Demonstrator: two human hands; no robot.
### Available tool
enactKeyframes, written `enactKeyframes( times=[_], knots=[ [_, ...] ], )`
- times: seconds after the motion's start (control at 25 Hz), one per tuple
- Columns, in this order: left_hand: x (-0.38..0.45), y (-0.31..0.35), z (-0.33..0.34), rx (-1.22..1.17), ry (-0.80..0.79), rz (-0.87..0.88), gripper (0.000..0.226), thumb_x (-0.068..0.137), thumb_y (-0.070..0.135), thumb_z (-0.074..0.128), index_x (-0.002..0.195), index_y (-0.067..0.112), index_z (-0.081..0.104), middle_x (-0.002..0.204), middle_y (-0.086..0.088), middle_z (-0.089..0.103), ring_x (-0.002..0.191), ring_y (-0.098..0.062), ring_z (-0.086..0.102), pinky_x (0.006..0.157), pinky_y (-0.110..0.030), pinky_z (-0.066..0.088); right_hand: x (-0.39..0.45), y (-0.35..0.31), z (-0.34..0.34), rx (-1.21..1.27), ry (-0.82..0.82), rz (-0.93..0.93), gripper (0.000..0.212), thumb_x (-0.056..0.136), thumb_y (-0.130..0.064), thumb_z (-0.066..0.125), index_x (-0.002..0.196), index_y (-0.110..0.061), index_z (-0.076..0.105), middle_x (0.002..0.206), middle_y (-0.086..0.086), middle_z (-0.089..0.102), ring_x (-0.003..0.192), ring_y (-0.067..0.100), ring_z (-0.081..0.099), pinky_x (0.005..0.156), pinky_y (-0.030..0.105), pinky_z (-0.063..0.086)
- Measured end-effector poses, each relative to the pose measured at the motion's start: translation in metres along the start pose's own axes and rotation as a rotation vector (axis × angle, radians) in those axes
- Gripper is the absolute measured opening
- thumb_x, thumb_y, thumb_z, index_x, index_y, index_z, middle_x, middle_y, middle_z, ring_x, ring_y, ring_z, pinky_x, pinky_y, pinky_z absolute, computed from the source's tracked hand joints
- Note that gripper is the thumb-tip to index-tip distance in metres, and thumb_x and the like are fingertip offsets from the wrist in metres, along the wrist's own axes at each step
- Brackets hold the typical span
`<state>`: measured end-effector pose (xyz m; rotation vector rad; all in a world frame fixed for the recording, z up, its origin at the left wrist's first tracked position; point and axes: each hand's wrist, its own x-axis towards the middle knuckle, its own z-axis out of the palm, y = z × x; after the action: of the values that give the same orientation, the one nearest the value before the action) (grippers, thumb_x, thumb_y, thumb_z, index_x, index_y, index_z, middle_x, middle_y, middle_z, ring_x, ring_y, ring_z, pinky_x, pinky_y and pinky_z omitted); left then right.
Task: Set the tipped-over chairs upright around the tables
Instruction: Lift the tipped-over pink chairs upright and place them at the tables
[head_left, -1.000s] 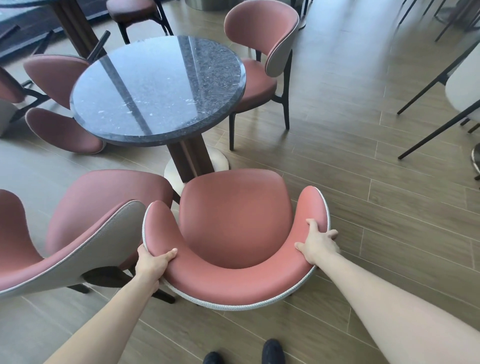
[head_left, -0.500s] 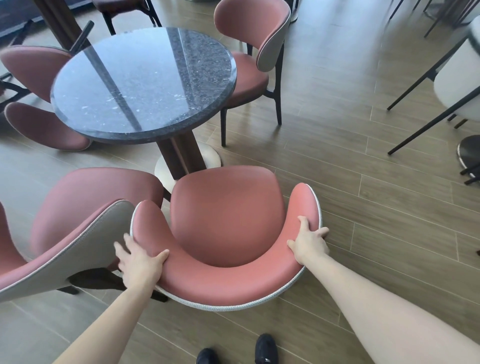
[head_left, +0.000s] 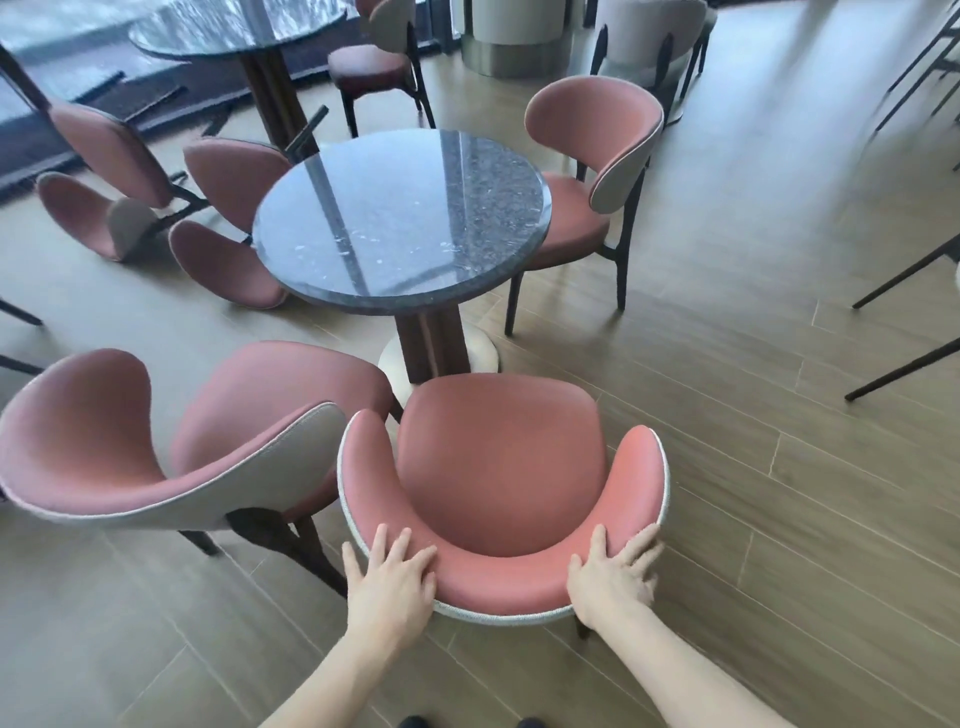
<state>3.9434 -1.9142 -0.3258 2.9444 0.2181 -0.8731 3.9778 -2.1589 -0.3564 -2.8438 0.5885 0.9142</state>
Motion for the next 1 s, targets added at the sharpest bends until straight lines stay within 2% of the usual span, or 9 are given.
enactKeyframes(
  times=[0.08,0.16,0.24,0.32,0.48,0.64,0.72,0.84,1.0],
  knots=[
    [-0.006,0.009,-0.021,-0.102,-0.057,-0.039,0.036,0.091,0.031,0.037,0.112,0.038,0.066,0.138,0.007,0.055,0.142,-0.026,0.033,0.117,-0.062,0.012,-0.012,0.001,-0.001,0.008,-0.063,-0.042,0.065,0.1,-0.047,0.031,0.156,-0.026,0.006,0.151,0.036,-0.029,0.146,0.05,-0.005,0.117,0.048,0.021],
    [-0.013,0.01,-0.046,-0.413,-0.103,-0.086,0.025,0.085,0.03,0.043,0.089,0.037,0.067,0.113,0.009,0.068,0.119,-0.018,0.055,0.111,-0.044,0.036,-0.022,0.004,-0.011,-0.021,-0.123,-0.067,0.067,0.098,-0.048,0.035,0.156,-0.025,0.008,0.153,0.035,-0.026,0.147,0.048,-0.003,0.117,0.048,0.02],
    [-0.023,0.008,-0.067,-0.704,-0.091,-0.079,0.025,0.086,0.028,0.049,0.089,0.039,0.072,0.104,0.012,0.071,0.098,-0.007,0.063,0.081,-0.019,0.049,-0.031,-0.002,-0.029,-0.078,-0.183,-0.092,0.068,0.095,-0.045,0.04,0.154,-0.02,0.017,0.158,0.032,-0.01,0.147,0.045,0.001,0.116,0.05,0.02],
    [-0.031,0.004,-0.087,-0.856,-0.002,-0.048,0.026,0.089,0.025,0.053,0.096,0.037,0.075,0.105,0.014,0.073,0.094,-0.005,0.064,0.068,-0.01,0.044,-0.044,-0.026,-0.054,-0.032,-0.223,-0.21,0.06,0.092,-0.042,0.043,0.146,-0.017,0.034,0.155,0.023,0.021,0.143,0.04,0.02,0.113,0.047,0.028],
    [-0.055,-0.02,-0.134,-1.111,0.201,0.0,0.024,0.091,0.024,0.057,0.095,0.038,0.076,0.1,0.003,0.075,0.081,-0.007,0.059,0.066,-0.015,0.043,-0.091,-0.093,-0.108,0.351,-0.208,-0.529,0.038,0.089,-0.038,0.052,0.122,-0.02,0.059,0.125,0.005,0.06,0.114,0.025,0.055,0.09,0.032,0.044],
    [-0.086,-0.072,-0.175,-1.334,0.388,0.059,0.031,0.091,0.015,0.057,0.084,0.036,0.078,0.082,0.016,0.074,0.071,0.006,0.062,0.064,-0.01,0.046,-0.147,-0.148,-0.14,0.661,-0.208,-0.703,0.02,0.087,-0.035,0.055,0.103,-0.027,0.063,0.1,-0.012,0.064,0.097,0.013,0.06,0.083,0.031,0.047],
    [-0.103,-0.106,-0.186,-1.387,0.489,-0.007,0.031,0.092,0.016,0.058,0.079,0.036,0.077,0.077,0.019,0.072,0.077,0.002,0.064,0.063,-0.013,0.048,-0.175,-0.178,-0.142,0.757,-0.247,-0.738,0.02,0.089,-0.029,0.056,0.105,-0.022,0.066,0.103,-0.007,0.065,0.098,0.015,0.061,0.086,0.035,0.051],
    [-0.13,-0.162,-0.19,-1.489,0.584,-0.059,0.025,0.095,0.016,0.058,0.086,0.032,0.074,0.093,0.016,0.071,0.104,-0.014,0.065,0.088,-0.032,0.051,-0.226,-0.224,-0.131,0.848,-0.316,-0.758,0.017,0.089,-0.027,0.059,0.105,-0.023,0.064,0.113,0.002,0.058,0.104,0.018,0.061,0.083,0.035,0.053],
    [-0.184,-0.25,-0.18,-1.609,0.644,-0.051,0.019,0.098,0.022,0.056,0.096,0.031,0.072,0.103,0.013,0.068,0.107,-0.01,0.062,0.08,-0.026,0.044,-0.307,-0.293,-0.104,0.935,-0.341,-0.819,0.02,0.092,-0.024,0.056,0.112,-0.025,0.06,0.106,-0.005,0.063,0.105,0.02,0.064,0.085,0.04,0.055]
  ],
)
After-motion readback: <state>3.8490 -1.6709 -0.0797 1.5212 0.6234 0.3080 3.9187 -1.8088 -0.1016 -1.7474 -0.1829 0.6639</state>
